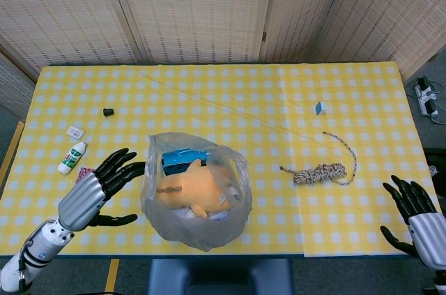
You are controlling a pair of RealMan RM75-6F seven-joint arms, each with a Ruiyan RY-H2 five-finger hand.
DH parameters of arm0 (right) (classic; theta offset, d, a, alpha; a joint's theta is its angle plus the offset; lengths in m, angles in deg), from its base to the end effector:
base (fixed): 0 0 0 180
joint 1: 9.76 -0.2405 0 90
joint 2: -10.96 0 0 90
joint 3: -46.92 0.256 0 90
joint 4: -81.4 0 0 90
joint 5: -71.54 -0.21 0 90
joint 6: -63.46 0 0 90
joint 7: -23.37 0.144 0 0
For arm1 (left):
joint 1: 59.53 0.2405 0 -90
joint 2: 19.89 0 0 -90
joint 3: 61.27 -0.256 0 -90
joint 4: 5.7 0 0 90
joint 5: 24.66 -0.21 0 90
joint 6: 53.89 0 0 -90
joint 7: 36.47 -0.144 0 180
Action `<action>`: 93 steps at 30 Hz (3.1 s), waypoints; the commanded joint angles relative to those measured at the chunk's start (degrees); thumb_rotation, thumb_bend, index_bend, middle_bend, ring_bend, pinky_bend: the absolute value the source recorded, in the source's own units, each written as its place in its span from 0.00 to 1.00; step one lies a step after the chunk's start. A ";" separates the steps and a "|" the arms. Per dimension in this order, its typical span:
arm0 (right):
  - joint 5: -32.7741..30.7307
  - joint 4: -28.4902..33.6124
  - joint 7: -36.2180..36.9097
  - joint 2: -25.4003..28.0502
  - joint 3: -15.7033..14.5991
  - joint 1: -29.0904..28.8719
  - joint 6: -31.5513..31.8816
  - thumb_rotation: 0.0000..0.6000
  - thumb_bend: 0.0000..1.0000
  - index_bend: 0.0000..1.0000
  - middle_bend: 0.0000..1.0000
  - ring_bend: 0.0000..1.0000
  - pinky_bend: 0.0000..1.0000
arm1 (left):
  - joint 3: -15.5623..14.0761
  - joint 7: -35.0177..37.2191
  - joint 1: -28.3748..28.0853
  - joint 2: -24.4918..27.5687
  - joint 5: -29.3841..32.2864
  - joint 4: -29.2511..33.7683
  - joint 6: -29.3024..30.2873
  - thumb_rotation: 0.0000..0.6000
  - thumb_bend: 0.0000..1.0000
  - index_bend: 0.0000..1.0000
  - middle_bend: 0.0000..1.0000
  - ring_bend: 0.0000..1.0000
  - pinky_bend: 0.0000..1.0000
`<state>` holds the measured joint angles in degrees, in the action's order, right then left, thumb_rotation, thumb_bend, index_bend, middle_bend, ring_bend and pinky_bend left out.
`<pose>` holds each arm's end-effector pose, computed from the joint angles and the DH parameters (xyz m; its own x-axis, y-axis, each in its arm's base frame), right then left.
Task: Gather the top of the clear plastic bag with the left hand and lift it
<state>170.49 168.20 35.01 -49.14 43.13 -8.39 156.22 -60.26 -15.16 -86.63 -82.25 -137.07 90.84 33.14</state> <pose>-0.3215 -0.1206 0.1780 0.3593 -0.0588 0.9314 -0.9278 -0.1297 0.3497 -0.1628 0.2368 0.1387 0.1120 0.1308 0.9851 0.6776 -0.7352 0.0206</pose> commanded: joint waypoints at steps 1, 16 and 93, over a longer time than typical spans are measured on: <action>-0.05 -0.12 0.16 -0.01 0.01 -0.03 -0.04 1.00 0.34 0.00 0.00 0.00 0.00 | -0.69 1.22 -1.06 -0.49 -0.87 0.40 -0.88 1.00 0.07 0.15 0.17 0.03 0.03; -0.08 -0.44 0.58 -0.06 -0.03 -0.29 -0.27 1.00 0.34 0.00 0.00 0.00 0.00 | -2.32 4.36 -5.11 -0.50 -2.94 5.21 -4.54 1.00 0.07 0.15 0.17 0.03 0.01; -0.16 -1.68 2.21 0.04 -0.21 -0.18 0.51 1.00 0.34 0.00 0.00 0.00 0.00 | 1.81 31.83 -26.59 0.10 10.30 14.53 -25.93 1.00 0.05 0.04 0.07 0.00 0.00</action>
<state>170.35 166.53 37.21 -49.09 42.92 -8.56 156.74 -58.33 16.31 -113.00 -81.89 -126.87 105.71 7.47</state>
